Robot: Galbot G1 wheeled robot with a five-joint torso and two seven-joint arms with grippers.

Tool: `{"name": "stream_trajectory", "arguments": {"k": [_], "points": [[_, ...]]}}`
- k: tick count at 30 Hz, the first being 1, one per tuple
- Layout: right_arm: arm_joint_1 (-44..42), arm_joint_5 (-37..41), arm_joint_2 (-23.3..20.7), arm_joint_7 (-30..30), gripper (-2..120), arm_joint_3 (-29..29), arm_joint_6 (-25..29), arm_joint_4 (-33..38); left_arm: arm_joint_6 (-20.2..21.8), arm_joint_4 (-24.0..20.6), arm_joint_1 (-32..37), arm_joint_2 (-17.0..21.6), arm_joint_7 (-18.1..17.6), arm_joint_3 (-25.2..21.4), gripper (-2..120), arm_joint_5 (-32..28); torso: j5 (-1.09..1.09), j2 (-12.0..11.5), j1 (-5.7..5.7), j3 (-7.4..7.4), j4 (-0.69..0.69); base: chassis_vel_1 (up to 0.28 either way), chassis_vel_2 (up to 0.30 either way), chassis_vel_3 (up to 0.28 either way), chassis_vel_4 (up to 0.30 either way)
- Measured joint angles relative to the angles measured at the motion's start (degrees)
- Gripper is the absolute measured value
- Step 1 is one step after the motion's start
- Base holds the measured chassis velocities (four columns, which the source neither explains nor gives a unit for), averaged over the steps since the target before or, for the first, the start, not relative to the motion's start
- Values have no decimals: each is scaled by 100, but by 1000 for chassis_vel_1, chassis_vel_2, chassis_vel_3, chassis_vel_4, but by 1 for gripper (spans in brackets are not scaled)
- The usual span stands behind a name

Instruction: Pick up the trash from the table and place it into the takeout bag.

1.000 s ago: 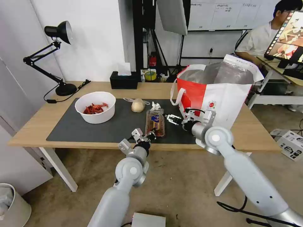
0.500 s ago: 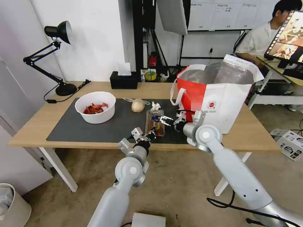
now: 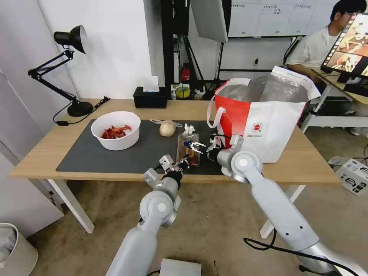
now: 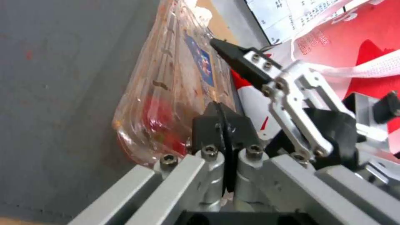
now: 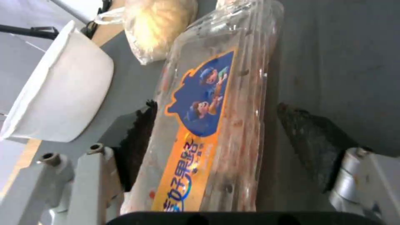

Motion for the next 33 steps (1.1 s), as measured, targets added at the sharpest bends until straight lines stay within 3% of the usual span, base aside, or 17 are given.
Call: {"name": "stream_trajectory", "arguments": {"k": [14,24,30,33], "points": [[28,-100,130,61,36,-54,0,-72,-6,-9,13,-5,0,-15,0,17,0,0,0,0,0,0,0,0,0],[-22,-161,137,64,28,-48,8,-129,-7,-23,38,-3,0,-5,0,23,0,0,0,-1,0,0,0,0,0],[-76,-210,140,45,4,-34,22,-142,-8,-26,51,-5,2,4,0,41,1,1,0,-1,0,0,0,0,0],[-81,-222,144,42,0,-33,26,-146,-9,-26,51,-5,3,6,0,49,1,1,0,-1,1,0,0,0,0]]}}
